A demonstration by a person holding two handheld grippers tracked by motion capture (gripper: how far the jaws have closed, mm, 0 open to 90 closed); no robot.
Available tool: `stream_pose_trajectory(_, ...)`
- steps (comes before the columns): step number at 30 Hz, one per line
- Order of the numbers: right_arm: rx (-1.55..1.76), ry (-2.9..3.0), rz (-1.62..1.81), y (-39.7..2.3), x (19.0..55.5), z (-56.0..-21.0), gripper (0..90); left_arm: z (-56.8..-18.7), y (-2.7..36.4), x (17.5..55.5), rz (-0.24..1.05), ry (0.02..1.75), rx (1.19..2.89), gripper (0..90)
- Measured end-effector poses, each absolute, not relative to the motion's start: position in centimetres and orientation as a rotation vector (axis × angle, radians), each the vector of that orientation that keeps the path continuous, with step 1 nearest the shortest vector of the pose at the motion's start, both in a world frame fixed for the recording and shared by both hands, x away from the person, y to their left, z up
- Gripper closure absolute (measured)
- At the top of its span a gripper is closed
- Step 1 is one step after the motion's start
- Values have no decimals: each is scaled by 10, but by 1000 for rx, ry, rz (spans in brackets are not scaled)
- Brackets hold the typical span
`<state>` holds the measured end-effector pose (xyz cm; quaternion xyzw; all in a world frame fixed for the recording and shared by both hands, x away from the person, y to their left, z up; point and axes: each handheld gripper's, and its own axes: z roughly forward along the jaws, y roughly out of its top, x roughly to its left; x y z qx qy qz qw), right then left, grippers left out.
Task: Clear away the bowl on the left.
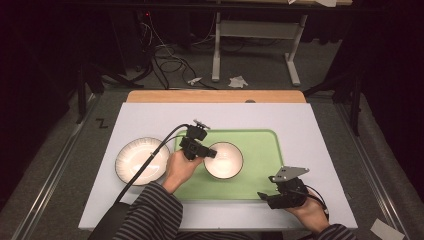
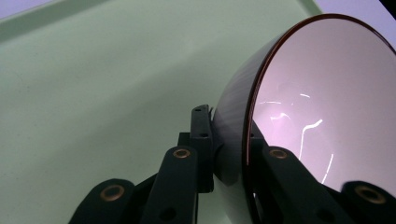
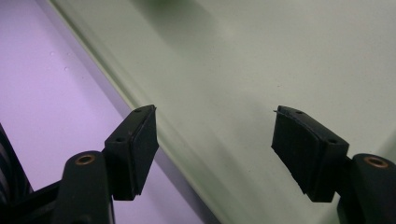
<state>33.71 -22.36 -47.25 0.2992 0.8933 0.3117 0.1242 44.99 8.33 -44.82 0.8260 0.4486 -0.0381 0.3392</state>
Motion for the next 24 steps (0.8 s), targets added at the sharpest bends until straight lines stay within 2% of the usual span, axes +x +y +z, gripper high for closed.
stream_pose_trajectory(24,853,2612,905,-223,337,-473,327,-477,76,470,-102,1272,2154,807)
